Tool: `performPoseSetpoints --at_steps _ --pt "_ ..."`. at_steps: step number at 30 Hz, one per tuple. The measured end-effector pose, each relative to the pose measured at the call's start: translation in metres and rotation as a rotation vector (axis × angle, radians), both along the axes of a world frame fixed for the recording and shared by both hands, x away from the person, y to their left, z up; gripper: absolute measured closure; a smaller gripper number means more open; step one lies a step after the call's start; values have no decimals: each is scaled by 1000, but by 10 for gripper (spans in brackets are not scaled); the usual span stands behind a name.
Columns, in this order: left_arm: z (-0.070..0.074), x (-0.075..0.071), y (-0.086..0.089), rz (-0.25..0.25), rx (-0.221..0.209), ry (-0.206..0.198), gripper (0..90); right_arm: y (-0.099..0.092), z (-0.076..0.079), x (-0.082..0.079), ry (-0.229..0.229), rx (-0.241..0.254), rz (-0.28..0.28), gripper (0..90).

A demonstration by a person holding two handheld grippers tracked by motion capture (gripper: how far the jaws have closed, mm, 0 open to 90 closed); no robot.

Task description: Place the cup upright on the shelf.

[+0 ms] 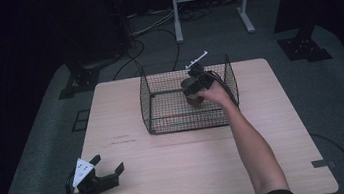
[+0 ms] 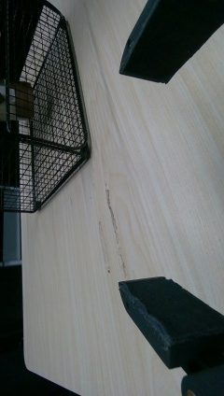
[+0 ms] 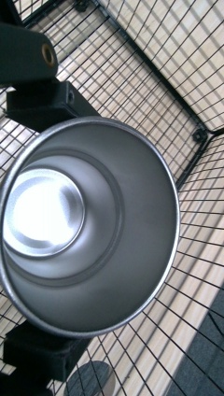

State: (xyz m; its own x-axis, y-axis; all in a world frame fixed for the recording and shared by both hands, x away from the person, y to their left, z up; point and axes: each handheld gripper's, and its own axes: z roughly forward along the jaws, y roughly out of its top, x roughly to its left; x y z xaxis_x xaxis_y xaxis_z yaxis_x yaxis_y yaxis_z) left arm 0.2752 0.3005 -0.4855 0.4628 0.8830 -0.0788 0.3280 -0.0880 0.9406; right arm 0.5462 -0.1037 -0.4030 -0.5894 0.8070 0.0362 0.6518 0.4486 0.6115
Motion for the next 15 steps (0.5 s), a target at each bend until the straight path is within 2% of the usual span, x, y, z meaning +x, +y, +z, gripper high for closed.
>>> performPoseSetpoints --at_steps 3,8,15 --pt "0 0 0 -1 1 0 0 0 -2 0 12 -24 7 174" --pt "0 0 0 0 -1 1 0 -1 -3 1 31 -10 8 173" --pt "0 0 0 -1 3 2 0 0 -5 1 33 -55 19 172"
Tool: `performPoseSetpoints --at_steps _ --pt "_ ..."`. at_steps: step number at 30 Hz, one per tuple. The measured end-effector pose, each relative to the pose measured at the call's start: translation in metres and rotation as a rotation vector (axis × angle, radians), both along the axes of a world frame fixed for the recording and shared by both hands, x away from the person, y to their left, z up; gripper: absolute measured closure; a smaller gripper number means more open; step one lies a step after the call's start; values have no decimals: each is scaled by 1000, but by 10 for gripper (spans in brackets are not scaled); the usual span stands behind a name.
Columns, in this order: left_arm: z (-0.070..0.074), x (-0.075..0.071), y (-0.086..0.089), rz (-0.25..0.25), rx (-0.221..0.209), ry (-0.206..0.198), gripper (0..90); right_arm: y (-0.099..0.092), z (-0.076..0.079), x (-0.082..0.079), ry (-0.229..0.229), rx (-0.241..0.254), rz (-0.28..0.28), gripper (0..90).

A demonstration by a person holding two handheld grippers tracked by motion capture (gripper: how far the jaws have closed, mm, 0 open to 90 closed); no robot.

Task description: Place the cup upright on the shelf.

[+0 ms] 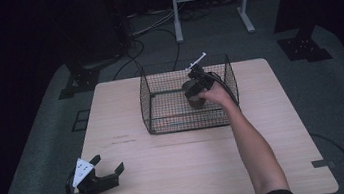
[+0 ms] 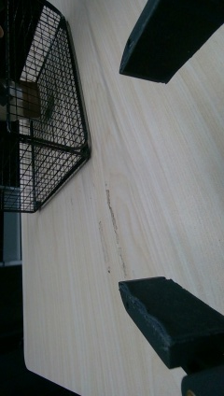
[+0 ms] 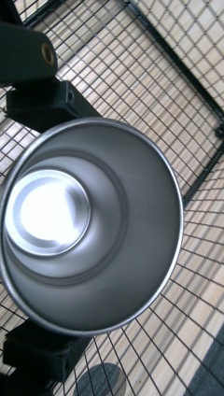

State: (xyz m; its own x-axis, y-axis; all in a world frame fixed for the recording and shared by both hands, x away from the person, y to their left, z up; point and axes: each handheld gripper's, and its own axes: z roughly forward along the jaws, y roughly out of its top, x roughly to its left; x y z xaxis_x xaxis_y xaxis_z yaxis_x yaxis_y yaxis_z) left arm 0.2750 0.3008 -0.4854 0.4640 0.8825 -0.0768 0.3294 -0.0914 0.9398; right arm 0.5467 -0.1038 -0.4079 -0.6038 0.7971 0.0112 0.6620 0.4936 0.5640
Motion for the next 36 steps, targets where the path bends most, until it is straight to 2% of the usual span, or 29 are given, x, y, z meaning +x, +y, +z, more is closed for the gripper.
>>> performPoseSetpoints --at_steps 11,16,18,36 --pt "0 0 0 0 -1 -1 0 7 -5 -2 11 -52 24 166" --pt "0 0 0 1 -1 0 0 8 -4 -3 20 -37 33 150" --pt "0 0 0 1 1 0 0 9 -4 -4 13 -51 43 142" --pt "0 0 0 2 -4 -2 0 8 -1 -7 19 -60 40 117"
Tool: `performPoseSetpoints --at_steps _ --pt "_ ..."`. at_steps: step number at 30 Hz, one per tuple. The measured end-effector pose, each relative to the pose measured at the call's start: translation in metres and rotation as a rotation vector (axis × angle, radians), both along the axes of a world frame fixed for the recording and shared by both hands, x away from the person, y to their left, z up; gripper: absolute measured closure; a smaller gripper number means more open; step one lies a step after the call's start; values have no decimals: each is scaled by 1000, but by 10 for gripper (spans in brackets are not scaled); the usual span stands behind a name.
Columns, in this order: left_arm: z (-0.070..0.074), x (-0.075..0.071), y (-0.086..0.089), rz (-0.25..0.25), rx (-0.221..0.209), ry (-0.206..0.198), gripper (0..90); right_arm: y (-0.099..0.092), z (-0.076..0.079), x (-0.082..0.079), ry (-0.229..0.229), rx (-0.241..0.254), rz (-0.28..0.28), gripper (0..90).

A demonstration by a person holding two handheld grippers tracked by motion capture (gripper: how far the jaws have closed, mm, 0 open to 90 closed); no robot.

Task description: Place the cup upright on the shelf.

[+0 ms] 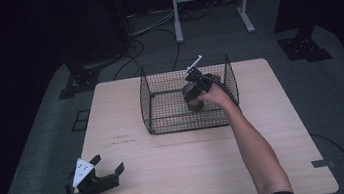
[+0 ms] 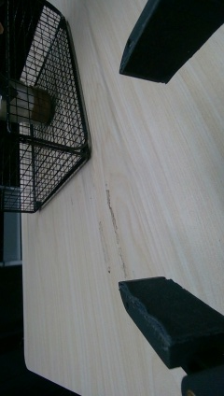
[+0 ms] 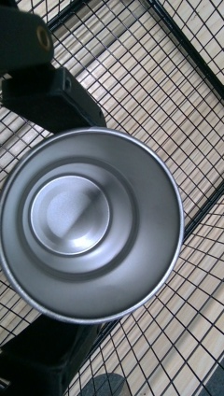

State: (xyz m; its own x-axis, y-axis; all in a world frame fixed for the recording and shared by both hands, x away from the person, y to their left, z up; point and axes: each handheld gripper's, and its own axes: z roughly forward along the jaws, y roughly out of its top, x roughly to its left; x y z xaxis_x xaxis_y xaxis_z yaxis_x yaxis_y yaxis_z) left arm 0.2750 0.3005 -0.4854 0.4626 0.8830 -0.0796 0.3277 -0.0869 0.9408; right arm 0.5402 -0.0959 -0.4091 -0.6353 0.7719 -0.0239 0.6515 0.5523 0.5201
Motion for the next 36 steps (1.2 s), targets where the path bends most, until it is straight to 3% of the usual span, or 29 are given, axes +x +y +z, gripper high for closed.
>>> performPoseSetpoints --at_steps 15,25,36 --pt "0 0 0 0 2 0 0 -4 3 0 -18 8 -16 107" --pt "0 1 0 1 4 3 0 -6 10 -2 -43 53 -28 112" --pt "0 0 0 2 7 5 0 -10 29 -13 -107 116 -30 124"
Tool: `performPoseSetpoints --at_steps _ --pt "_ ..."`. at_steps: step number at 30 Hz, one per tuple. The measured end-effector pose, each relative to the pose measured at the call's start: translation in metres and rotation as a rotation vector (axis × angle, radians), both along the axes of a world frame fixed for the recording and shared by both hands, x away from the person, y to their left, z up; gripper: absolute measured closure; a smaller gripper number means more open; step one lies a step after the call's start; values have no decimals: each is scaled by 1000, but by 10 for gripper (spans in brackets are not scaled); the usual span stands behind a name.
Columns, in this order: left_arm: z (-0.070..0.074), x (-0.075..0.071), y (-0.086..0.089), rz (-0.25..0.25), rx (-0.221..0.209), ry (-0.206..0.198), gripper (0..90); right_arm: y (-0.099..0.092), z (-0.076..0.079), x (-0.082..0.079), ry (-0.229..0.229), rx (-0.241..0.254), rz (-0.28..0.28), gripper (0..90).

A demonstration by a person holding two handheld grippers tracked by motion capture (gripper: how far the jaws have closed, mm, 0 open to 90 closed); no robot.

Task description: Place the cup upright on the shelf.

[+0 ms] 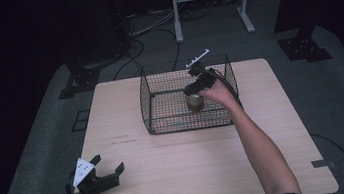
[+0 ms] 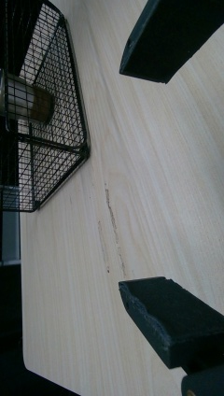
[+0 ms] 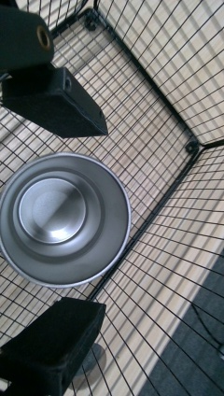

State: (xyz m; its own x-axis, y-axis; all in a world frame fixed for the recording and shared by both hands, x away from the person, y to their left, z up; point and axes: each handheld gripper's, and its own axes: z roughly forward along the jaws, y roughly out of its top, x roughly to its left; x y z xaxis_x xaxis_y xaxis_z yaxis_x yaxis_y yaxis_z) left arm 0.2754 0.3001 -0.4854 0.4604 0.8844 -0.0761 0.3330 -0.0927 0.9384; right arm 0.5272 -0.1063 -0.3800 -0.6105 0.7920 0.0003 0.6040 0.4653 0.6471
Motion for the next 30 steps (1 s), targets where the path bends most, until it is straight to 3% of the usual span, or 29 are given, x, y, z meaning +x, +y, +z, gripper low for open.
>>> performPoseSetpoints --at_steps 5,16,24,30 --pt "0 0 0 -2 1 -1 0 -7 11 -14 -27 49 18 126" --pt "0 0 0 -8 3 -7 0 -22 18 -40 -55 60 47 128" --pt "0 -1 -1 -9 8 -5 0 -37 27 -60 -66 118 74 130" --pt "0 -1 -1 -11 11 -6 0 -48 26 -75 -80 113 93 130"
